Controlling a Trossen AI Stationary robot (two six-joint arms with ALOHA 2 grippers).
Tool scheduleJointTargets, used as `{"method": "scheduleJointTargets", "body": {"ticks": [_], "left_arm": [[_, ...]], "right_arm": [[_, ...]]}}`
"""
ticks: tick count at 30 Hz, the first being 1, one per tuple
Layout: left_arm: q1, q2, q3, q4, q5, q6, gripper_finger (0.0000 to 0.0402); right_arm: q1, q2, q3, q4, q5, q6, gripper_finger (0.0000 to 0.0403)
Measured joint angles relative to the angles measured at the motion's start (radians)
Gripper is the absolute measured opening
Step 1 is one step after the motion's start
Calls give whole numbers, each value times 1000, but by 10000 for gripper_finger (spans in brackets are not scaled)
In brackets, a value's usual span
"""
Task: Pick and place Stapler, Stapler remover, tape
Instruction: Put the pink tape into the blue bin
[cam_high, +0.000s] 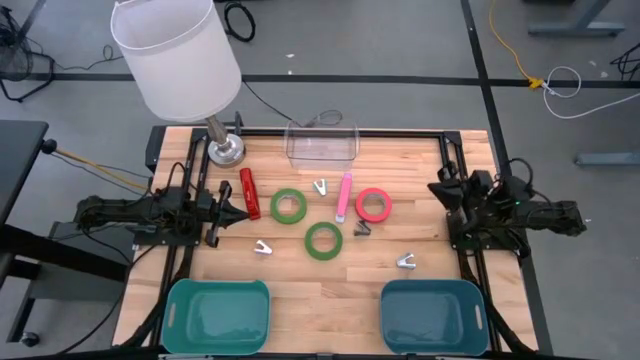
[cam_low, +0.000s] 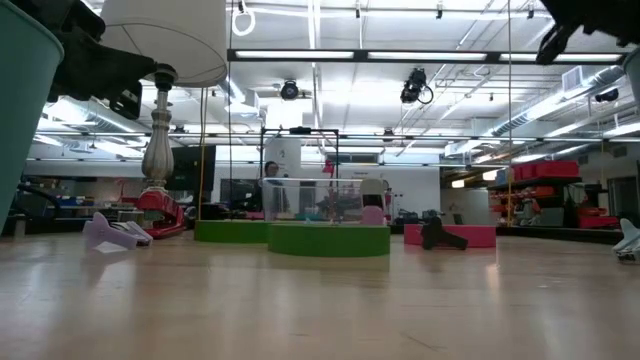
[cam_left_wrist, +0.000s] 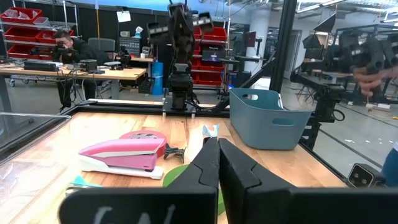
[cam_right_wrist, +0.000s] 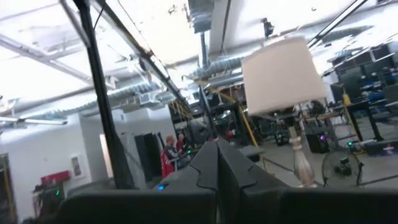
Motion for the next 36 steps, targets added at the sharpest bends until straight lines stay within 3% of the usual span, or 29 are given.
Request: {"method": "scheduleJointTargets", "body": {"ticks": [17,27,36], "left_arm": [[0,0,0,0,0,0,3],[0,0,0,0,0,0,3],[0,0,0,0,0,0,3]], "right_arm": [[0,315,445,-122,27,-34,2],[0,459,676,-271,29,-158,2],[0,526,738,-382,26,-191,2]]}}
